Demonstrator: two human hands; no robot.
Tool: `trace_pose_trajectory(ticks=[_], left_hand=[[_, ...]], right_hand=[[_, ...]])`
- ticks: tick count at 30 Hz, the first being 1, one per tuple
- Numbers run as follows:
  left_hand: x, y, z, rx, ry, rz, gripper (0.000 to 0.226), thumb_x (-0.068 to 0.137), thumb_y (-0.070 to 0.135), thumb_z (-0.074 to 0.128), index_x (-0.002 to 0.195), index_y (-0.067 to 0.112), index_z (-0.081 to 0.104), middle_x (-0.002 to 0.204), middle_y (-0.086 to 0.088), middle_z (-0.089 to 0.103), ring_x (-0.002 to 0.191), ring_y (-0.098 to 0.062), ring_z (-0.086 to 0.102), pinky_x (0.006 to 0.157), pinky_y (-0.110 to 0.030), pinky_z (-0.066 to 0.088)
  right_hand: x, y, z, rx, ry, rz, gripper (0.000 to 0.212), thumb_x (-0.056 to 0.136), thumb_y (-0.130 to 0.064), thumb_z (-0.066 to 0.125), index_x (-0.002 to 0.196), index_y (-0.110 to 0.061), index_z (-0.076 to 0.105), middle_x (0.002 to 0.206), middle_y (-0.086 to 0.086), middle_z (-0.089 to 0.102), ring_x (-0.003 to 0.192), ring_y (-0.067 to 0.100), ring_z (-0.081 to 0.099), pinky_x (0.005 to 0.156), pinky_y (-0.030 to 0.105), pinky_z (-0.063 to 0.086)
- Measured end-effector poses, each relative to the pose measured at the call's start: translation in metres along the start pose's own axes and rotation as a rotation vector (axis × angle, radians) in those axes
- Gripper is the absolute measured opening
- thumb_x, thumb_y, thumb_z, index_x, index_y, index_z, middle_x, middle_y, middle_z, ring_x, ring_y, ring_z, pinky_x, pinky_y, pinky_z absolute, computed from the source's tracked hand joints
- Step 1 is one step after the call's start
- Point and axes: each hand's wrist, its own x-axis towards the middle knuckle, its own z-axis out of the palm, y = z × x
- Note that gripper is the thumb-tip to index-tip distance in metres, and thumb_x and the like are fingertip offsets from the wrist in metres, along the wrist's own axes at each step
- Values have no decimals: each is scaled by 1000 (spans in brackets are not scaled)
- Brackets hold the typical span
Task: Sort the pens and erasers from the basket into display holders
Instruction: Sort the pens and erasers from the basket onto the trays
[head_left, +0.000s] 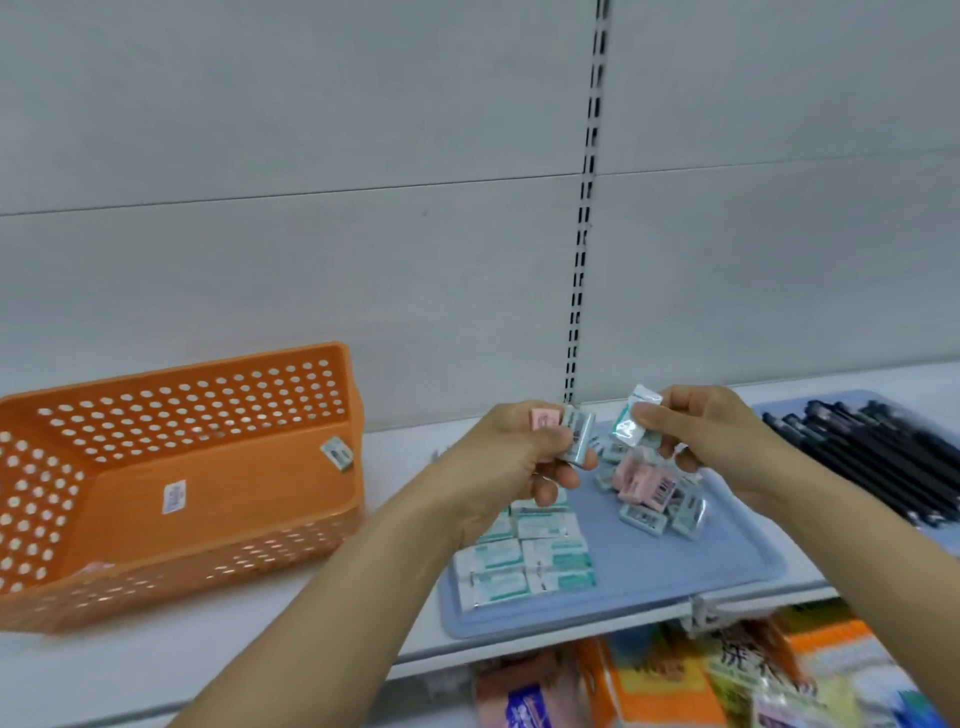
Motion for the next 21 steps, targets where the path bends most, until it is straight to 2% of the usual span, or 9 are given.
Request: trace_pose_trajectory(ticks=[4, 7, 9, 11, 12, 15, 17, 19, 21], left_hand=[[41, -13, 27, 161, 62, -91, 18, 98, -1, 42, 104, 0, 60, 78, -10, 64, 52, -8, 56, 45, -18, 42], [71, -22, 42, 334, 123, -160, 19, 96, -3, 45, 112, 2, 54, 79, -11, 62, 55, -10, 57, 51, -22, 48], [85, -29, 48, 424, 101, -230, 35, 93, -5, 50, 126, 7, 50, 98, -13, 64, 66, -15, 61, 70, -30, 57], [93, -33, 50, 467, 75, -277, 54, 92, -5, 50, 143, 11, 39, 117, -14, 62, 82, -21, 66, 88, -39, 57], [95, -33, 49, 474, 72, -282, 58, 93, -4, 49, 147, 11, 34, 123, -14, 61, 90, -23, 68, 91, -41, 56], [92, -29, 46, 559, 48, -253, 59, 94, 0, 49, 149, 12, 32, 136, -13, 55, 114, -28, 62, 99, -43, 50], [82, -26, 43, 664, 59, -186, 58, 95, 8, 51, 150, 17, 32, 149, -7, 44, 128, -25, 51, 104, -39, 44], [63, -24, 41, 675, 118, -91, 52, 98, 20, 51, 147, 26, 36, 150, 3, 41, 130, -17, 46, 100, -33, 41], [41, -25, 40, 614, 178, 10, 42, 98, 27, 52, 139, 32, 45, 141, 11, 49, 121, -7, 50, 99, -31, 45]], right_hand=[[9, 22, -15, -32, 48, 23, 21, 90, -17, 68, 73, -5, 62, 54, -2, 60, 48, 6, 50, 41, 14, 36], [15, 29, -17, -89, 42, 60, 20, 91, -17, 66, 82, 0, 63, 63, 2, 62, 48, 5, 52, 40, 13, 38], [18, 32, -20, -96, 30, 77, 21, 93, -18, 65, 78, -2, 61, 64, 3, 62, 46, 5, 55, 41, 15, 40], [18, 34, -24, -110, 12, 89, 22, 93, -19, 64, 75, -6, 60, 66, 3, 64, 51, 6, 56, 44, 17, 41], [18, 36, -26, -106, 8, 87, 22, 93, -19, 64, 77, -5, 61, 67, 2, 65, 53, 6, 57, 45, 17, 42], [17, 38, -28, -43, 101, -8, 21, 91, -18, 66, 79, -1, 60, 66, 0, 68, 58, 8, 58, 50, 19, 43], [16, 33, -26, 49, 216, -111, 21, 87, -16, 69, 74, -5, 58, 63, 3, 69, 51, 5, 59, 47, 17, 44], [16, 25, -22, 149, 256, -170, 22, 86, -15, 71, 72, -10, 54, 67, 9, 71, 52, 9, 64, 43, 19, 45], [18, 17, -10, 199, 199, -190, 22, 87, -18, 71, 74, -12, 54, 67, 13, 71, 55, 18, 67, 41, 23, 45]])
